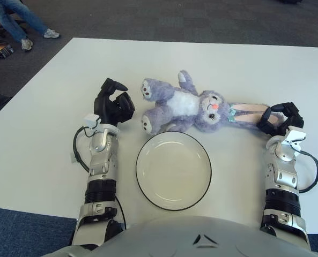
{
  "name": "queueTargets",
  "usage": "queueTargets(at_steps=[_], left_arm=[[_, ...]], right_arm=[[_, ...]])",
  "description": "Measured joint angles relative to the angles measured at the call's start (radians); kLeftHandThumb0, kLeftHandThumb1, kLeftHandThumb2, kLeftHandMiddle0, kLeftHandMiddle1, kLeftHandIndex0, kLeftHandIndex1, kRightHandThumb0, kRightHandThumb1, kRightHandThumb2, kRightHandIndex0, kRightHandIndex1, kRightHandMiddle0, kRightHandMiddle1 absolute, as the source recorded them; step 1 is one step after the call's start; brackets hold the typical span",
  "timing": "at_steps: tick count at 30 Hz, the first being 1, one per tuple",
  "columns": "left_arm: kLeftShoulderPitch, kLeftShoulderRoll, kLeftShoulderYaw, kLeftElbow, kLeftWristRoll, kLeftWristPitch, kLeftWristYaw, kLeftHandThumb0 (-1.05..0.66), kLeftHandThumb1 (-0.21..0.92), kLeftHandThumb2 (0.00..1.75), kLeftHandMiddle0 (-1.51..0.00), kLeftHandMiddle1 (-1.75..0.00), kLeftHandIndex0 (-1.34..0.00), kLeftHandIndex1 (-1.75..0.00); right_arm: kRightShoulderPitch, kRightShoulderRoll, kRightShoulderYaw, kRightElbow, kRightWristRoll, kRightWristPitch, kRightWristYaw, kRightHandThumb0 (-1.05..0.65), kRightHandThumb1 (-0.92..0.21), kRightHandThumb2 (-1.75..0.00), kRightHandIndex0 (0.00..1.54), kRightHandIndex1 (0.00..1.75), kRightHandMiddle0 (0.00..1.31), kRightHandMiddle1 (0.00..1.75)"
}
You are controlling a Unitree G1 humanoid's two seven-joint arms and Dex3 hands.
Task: Put the doll into the plate.
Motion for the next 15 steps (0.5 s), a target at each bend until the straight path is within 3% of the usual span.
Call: queueTargets(at_steps=[15], left_arm=[[-0.002,0.000,0.000,0.004,0.005,-0.003,0.000,-0.46,0.37,1.25,-1.08,-1.75,-0.57,-1.75]], right_arm=[[0.000,0.000,-0.005,0.001,-0.002,-0.018,-0.009,-0.48,-0.34,-1.29,1.10,1.75,0.60,1.75]])
